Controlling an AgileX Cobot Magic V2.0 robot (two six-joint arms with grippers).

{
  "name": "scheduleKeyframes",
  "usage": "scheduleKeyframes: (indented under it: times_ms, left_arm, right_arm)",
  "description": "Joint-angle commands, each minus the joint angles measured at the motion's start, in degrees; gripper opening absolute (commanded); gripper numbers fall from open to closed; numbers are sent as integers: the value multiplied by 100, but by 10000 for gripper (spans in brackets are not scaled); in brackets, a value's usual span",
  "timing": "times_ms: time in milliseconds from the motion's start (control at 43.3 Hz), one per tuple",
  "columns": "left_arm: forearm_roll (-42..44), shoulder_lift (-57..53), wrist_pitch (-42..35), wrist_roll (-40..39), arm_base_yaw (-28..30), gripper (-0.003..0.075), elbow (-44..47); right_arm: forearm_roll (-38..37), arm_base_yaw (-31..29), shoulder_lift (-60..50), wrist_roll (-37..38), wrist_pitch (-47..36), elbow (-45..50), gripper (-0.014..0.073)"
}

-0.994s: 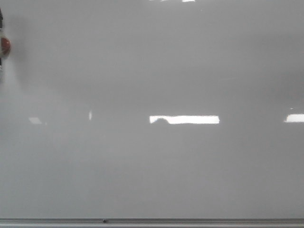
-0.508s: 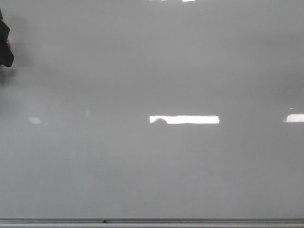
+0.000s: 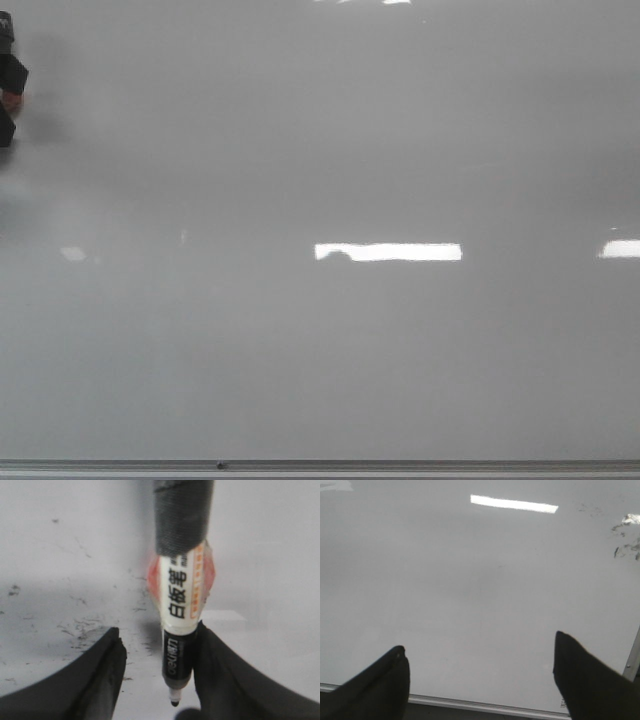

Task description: Write number 8 on whiteboard

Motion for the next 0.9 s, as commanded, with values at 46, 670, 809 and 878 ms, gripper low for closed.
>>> scheduleKeyframes:
  times_ms: [46,670,809,878]
  left_arm:
    - [-69,-133,-521,1,-35,223,-211]
    - [121,-349,-136,14,-35,-20,-211]
    - [451,-822,548,147,-35,-20,-342]
    - [418,-1028,1105,578,-35,-20,-540]
  right_arm:
    - [26,15,83,-18,-438,-150,607]
    - [26,15,83,-18,-750,-197,607]
    - [26,15,83,-18,-593,-352,607]
    - [26,15,83,-13,-522,-421,607]
